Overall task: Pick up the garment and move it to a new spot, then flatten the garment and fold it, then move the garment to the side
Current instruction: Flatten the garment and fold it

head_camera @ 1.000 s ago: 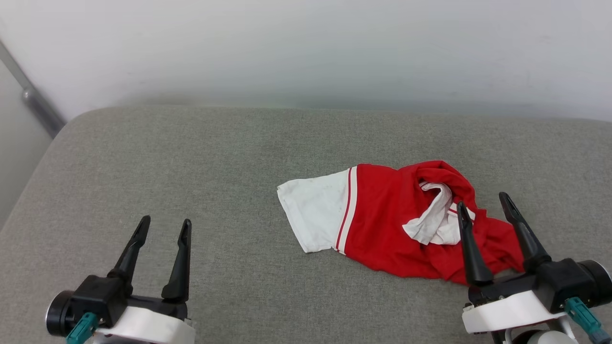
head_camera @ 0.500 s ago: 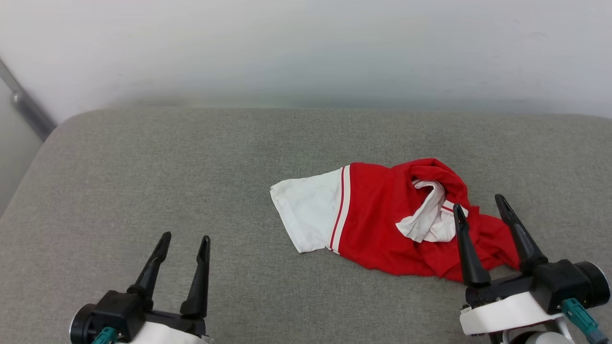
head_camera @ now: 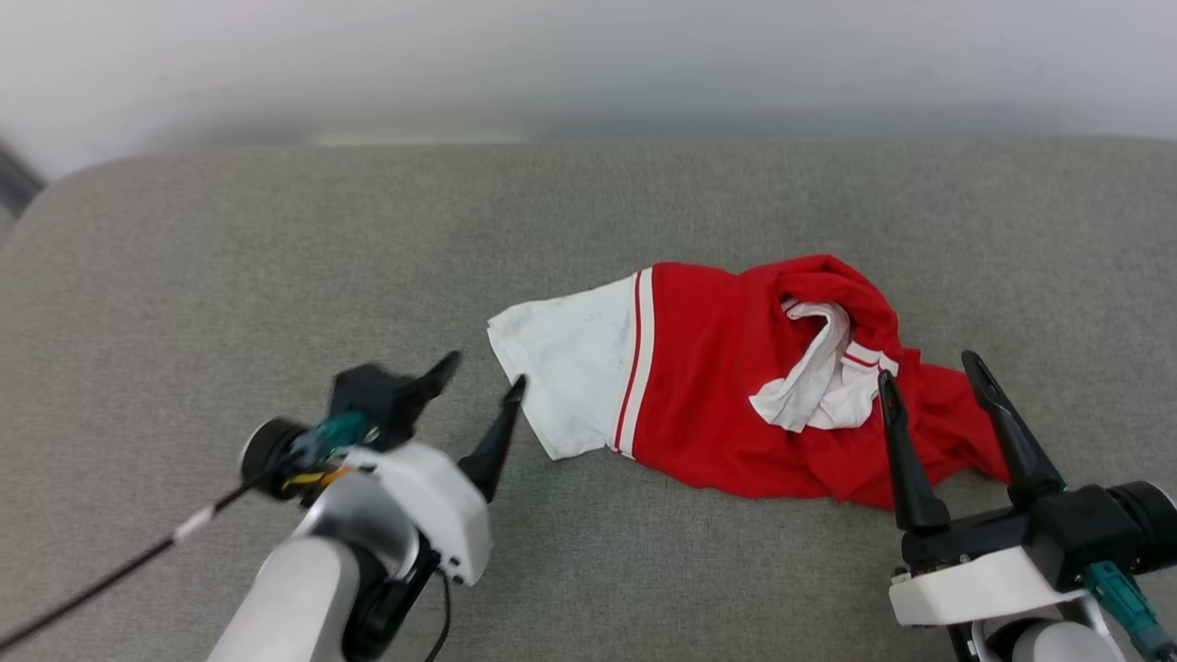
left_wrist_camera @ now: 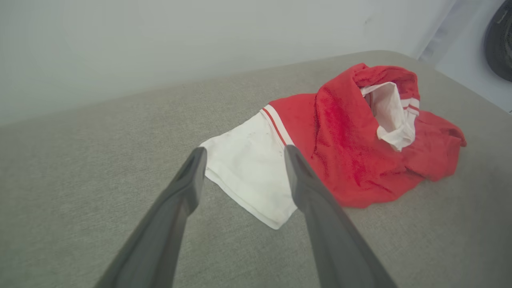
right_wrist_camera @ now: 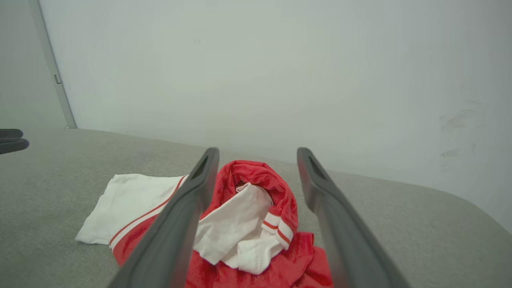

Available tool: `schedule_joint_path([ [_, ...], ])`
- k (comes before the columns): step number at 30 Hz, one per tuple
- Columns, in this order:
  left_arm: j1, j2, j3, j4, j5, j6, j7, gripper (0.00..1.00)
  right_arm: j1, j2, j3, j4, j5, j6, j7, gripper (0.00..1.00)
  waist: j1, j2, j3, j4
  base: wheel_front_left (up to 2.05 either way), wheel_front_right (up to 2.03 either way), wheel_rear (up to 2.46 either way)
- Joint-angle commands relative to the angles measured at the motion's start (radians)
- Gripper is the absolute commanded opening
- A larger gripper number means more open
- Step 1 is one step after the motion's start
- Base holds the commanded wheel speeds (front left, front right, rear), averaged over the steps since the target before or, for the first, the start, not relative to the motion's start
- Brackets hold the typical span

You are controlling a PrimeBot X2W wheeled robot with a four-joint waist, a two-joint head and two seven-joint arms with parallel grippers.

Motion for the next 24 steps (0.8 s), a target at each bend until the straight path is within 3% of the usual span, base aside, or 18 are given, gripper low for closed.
schedule_joint_path([
  [1, -0.035, 0.006, -0.02, 0.002, -0.014, -0.001, 0.038, 1.0, -0.019, 0.001, -0.001, -0.006, -0.004, -0.001, -0.002, 1.0, 0.0, 0.0, 0.036, -0.012, 0.0, 0.0, 0.0],
  [6, -0.161, 0.05, -0.137, 0.018, -0.09, -0.001, 0.264, 1.0, -0.041, 0.001, 0.001, -0.015, -0.006, -0.001, -0.002, 1.0, 0.0, 0.0, 0.09, -0.035, 0.0, 0.0, 0.0],
  [10, -0.228, 0.062, -0.196, 0.056, -0.13, -0.001, 0.381, 1.0, -0.054, 0.001, 0.007, -0.019, -0.005, -0.001, -0.002, 1.0, 0.0, 0.0, 0.133, -0.051, 0.0, 0.0, 0.0],
  [15, -0.288, 0.076, -0.257, 0.127, -0.135, -0.001, 0.457, 1.0, -0.068, 0.001, 0.006, -0.025, -0.002, -0.001, -0.002, 1.0, 0.0, 0.0, 0.178, -0.062, 0.0, 0.0, 0.0],
  [22, -0.324, 0.101, -0.34, 0.243, -0.135, 0.0, 0.478, 1.0, -0.078, 0.001, 0.001, -0.031, -0.003, -0.001, -0.002, 1.0, 0.0, 0.0, 0.213, -0.065, 0.0, 0.0, 0.0],
  [23, -0.327, 0.104, -0.35, 0.259, -0.136, 0.001, 0.479, 0.31, -0.08, 0.001, 0.0, -0.031, -0.004, -0.001, -0.002, 1.0, 0.0, 0.0, 0.215, -0.064, 0.0, 0.0, 0.0],
  [24, -0.327, 0.104, -0.361, 0.27, -0.146, 0.0, 0.482, 0.0, -0.081, 0.001, -0.001, -0.031, -0.005, -0.001, -0.002, 1.0, 0.0, 0.0, 0.217, -0.063, 0.0, 0.0, 0.0],
])
